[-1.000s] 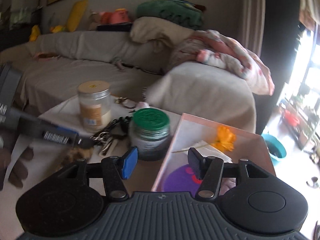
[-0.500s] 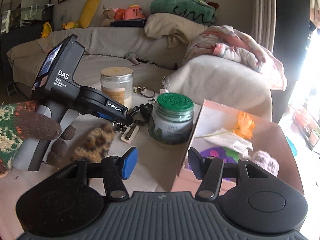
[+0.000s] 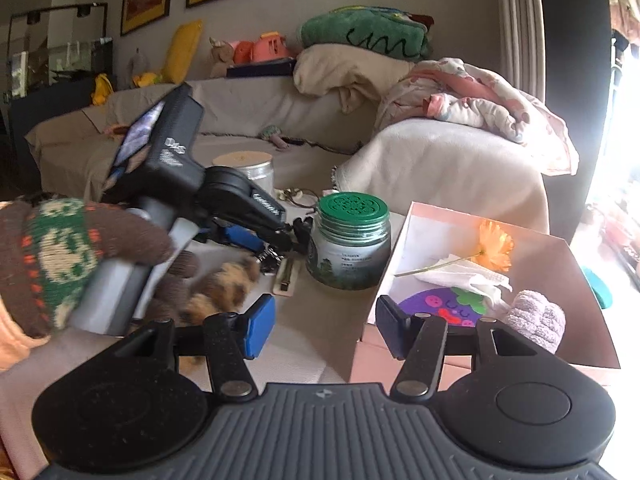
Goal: Organize soft objects
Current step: 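Grasp the black cable keys with the left tool while the right tool grasps the leopard fur keychain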
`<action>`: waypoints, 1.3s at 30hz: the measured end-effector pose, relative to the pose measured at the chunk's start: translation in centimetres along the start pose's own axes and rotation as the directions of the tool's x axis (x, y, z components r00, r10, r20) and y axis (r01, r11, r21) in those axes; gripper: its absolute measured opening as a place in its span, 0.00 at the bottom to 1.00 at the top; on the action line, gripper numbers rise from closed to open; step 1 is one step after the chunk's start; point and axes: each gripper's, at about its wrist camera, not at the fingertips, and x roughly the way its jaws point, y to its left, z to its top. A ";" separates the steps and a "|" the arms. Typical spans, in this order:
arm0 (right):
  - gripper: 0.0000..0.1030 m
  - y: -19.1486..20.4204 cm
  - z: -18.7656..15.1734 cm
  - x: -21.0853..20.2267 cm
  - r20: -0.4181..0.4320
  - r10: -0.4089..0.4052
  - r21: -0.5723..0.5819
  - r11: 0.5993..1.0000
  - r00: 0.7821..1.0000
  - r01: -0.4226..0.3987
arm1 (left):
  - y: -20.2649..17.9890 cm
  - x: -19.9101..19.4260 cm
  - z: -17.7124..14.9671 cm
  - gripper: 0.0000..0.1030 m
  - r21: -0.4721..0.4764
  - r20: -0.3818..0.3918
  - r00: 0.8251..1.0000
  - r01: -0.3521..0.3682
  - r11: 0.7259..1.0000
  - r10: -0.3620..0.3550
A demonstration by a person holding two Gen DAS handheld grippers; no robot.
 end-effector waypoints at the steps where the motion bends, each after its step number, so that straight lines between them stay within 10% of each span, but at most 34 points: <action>1: 0.54 0.0 -0.1 -0.1 0.005 0.003 0.005 1.000 1.000 -0.003 | -0.1 0.1 0.1 0.36 -0.012 0.003 1.000 -0.002 1.000 0.002; 13: 0.54 -0.4 -0.9 -0.9 0.015 0.015 0.035 0.999 1.000 -0.015 | 0.7 -3.6 -2.7 0.26 0.226 -0.041 0.999 0.008 0.974 0.001; 18: 0.54 1.9 -0.5 0.3 -0.027 0.093 0.014 0.996 0.995 -0.092 | 4.0 -6.4 -4.1 0.26 0.172 -0.072 0.994 0.094 0.981 -0.083; 25: 0.54 6.7 -0.7 5.1 -0.221 0.302 0.052 0.953 0.927 -0.298 | 7.4 -10.2 -2.8 0.26 0.077 0.041 0.980 0.192 0.978 -0.196; 29: 0.18 8.1 -0.9 6.4 -0.270 0.190 -0.034 0.978 0.944 -0.206 | 7.2 -9.0 -2.0 0.26 0.095 0.018 0.985 0.171 0.981 -0.173; 39: 0.23 3.6 -2.7 3.8 -0.245 0.074 0.026 0.997 0.967 -0.070 | 3.6 -5.7 -3.9 0.28 0.308 -0.004 0.999 0.031 0.951 -0.031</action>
